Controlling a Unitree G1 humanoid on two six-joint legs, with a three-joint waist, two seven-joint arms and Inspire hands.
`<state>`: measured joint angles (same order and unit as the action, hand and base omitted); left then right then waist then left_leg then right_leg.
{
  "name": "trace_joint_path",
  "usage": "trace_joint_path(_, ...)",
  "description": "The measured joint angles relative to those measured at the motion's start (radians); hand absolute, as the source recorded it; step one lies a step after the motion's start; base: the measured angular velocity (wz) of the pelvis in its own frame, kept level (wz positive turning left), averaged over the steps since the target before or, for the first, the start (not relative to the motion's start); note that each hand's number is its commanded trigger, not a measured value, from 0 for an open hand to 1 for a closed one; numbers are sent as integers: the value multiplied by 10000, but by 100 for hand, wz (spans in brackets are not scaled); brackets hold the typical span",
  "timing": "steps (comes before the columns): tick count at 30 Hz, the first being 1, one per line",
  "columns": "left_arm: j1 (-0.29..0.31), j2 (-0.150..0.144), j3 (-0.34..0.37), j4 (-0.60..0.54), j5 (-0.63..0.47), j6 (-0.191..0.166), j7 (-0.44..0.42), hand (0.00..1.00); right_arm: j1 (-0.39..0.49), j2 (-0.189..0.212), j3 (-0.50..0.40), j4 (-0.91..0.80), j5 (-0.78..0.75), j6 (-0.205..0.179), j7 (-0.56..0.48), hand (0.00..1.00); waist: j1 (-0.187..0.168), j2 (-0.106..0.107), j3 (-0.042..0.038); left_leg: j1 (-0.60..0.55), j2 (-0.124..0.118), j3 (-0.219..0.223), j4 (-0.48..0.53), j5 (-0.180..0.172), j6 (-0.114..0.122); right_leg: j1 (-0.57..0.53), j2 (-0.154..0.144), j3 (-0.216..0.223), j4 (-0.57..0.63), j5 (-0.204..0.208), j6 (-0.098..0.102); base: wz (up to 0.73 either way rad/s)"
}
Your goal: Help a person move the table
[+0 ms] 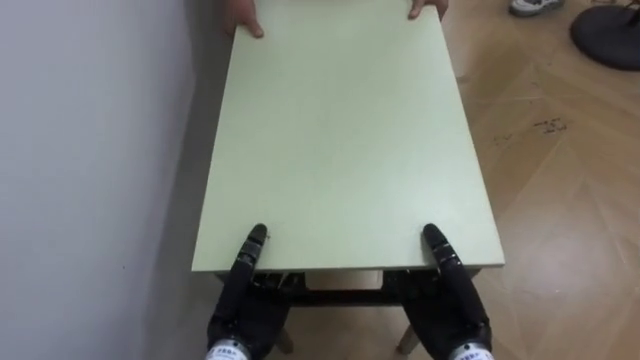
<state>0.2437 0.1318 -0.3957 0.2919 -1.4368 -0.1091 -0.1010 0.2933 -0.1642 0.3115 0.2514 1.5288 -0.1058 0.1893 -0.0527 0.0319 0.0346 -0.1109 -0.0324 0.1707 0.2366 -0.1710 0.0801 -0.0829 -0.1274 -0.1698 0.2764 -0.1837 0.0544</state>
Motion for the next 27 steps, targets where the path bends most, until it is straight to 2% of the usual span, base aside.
trace_joint_path(6, -14, -63, 205, 639, 379, 291, -590, 100, -3, 113, -102, 486, -85, 102, 264, 100, 30, -11, -8, 384, 34, 3, -133, -30, -52, 452, 67, -81, -226, 0, 1, 3)
trace_joint_path(7, -43, -64, 209, 712, 382, 354, -641, 80, -6, 153, -169, 572, -116, 125, 315, 100, 28, -10, -19, 402, 36, 3, -146, -38, -65, 466, 79, -138, -219, 0, 1, 0)
trace_joint_path(8, -66, -64, 207, 741, 382, 376, -668, 69, -6, 154, -195, 583, -116, 146, 321, 100, 30, -9, -19, 396, 36, 3, -146, -38, -67, 466, 81, -166, -220, 0, 1, 4)
trace_joint_path(9, -94, -68, 212, 786, 437, 409, -695, 58, -6, 157, -241, 622, -115, 189, 332, 87, 30, -6, -20, 383, 36, 4, -146, -38, -69, 461, 84, -234, -219, 0, 1, 0)
trace_joint_path(10, -93, -74, 264, 826, 639, 500, -758, 50, -6, 171, -297, 667, -116, 226, 335, 61, 30, -6, -21, 383, 38, 4, -146, -38, -76, 459, 94, -249, -216, -1, 1, 0)
trace_joint_path(11, -92, -74, 301, 853, 768, 569, -817, 23, -7, 181, -314, 703, -116, 231, 382, 55, 30, -7, -21, 383, 39, 4, -145, -38, -79, 458, 98, -250, -215, 0, 1, 0)
trace_joint_path(12, -88, -69, 356, 959, 1190, 632, -1005, 4, -9, 185, -380, 765, -116, 288, 472, 39, 30, -7, -20, 383, 42, 4, -144, -37, -81, 456, 101, -252, -215, -1, 1, 0)
trace_joint_path(13, -89, -56, 389, 1033, 1488, 639, -1123, 0, -11, 185, -399, 777, -116, 328, 501, 12, 32, -8, -21, 383, 43, 4, -143, -37, -81, 455, 101, -252, -214, -1, 1, 0)
trace_joint_path(14, -95, 41, 394, 1124, 2120, 639, -1291, 0, -36, 183, -387, 842, -135, 346, 575, 3, 41, -14, -24, 383, 43, 5, -143, -37, -80, 448, 100, -248, -213, 0, 1, -3)
trace_joint_path(15, -134, 197, 424, 1175, 2893, 638, -1385, 0, -70, 185, -385, 942, -272, 370, 682, 0, 45, -21, -29, 392, 43, 46, -140, -37, -80, 440, 94, -226, -209, 0, 1, -8)
trace_joint_path(17, -336, 414, 438, 1350, 3886, 661, -1549, 0, -74, 89, -382, 1013, -1010, 414, 886, 0, 44, -43, -48, 427, 45, 113, -140, -38, -79, 435, 80, -207, -203, 1, -1, -13)
trace_joint_path(18, -464, 494, 409, 1466, 4351, 705, -1570, 0, -79, -16, -350, 1012, -1531, 441, 1055, 0, 50, -93, -86, 468, 51, 175, -142, -44, -82, 440, 80, -190, -200, 8, -13, -15)
trace_joint_path(19, -544, 525, 408, 1529, 4759, 766, -1569, 0, -79, -40, -287, 1012, -1984, 518, 1168, 0, 48, -173, -156, 507, 56, 192, -145, -50, -87, 469, 81, -192, -198, 11, -17, -12)
trace_joint_path(21, -572, 552, 329, 1582, 5299, 926, -1561, 0, -78, -99, -243, 1012, -2272, 703, 1212, 0, 19, -252, -230, 532, 116, 192, -133, -80, -101, 500, 95, -193, -198, 17, -26, -6)
trace_joint_path(24, -609, 547, 164, 1580, 5561, 1149, -1574, 0, -77, -113, -192, 1011, -2369, 857, 1299, 0, 19, -240, -235, 517, 170, 207, -19, -136, -103, 515, 130, -196, -202, 70, -62, -7)
trace_joint_path(25, -616, 547, 167, 1580, 5566, 1190, -1591, 0, -73, -111, -189, 1011, -2369, 884, 1321, 0, 11, -198, -215, 518, 198, 207, 1, -171, -106, 556, 146, -205, -202, 80, -73, -4)
trace_joint_path(27, -619, 547, 188, 1576, 5566, 1223, -1705, 0, -71, -139, -192, 1011, -2363, 888, 1336, 0, 27, -97, -227, 531, 205, 206, 14, -178, -105, 568, 149, -207, -190, 86, -82, 0)
